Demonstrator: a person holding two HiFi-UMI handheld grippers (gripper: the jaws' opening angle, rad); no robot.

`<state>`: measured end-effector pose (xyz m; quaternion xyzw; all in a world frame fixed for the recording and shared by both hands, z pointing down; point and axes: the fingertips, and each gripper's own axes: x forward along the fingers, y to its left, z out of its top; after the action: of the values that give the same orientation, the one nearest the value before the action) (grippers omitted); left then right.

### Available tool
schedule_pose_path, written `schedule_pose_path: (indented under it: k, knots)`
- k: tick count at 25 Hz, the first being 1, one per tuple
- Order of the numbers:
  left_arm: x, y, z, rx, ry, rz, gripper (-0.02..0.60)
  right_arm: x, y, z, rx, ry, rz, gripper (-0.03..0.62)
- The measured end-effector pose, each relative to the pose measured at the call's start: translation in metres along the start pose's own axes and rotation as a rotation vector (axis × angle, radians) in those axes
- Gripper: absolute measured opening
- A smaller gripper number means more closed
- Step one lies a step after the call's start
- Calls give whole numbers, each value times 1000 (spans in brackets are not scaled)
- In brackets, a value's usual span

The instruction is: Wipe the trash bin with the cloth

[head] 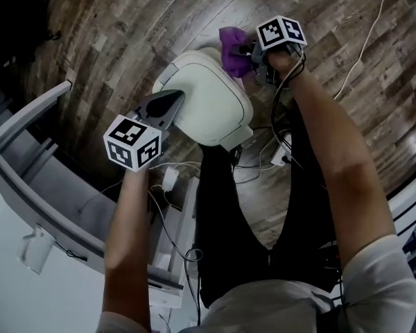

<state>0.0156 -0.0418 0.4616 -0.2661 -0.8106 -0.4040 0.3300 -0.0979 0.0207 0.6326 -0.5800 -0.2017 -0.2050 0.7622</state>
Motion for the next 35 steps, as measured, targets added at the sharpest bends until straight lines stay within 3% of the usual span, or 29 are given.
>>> schedule_pose_path:
  k: [5, 10, 16, 35]
  knots:
    - [32, 8, 14, 23, 27, 18, 5, 20, -2, 21, 107, -16, 127, 91]
    - [51, -1, 20, 64, 72, -20, 5, 38, 11, 22, 143, -20, 226, 91]
    - [73, 0, 31, 122, 97, -57, 5, 50, -15, -12, 123, 84, 196, 91]
    - [103, -31, 29, 214, 244, -113, 5, 18, -92, -104, 264, 96, 156, 91]
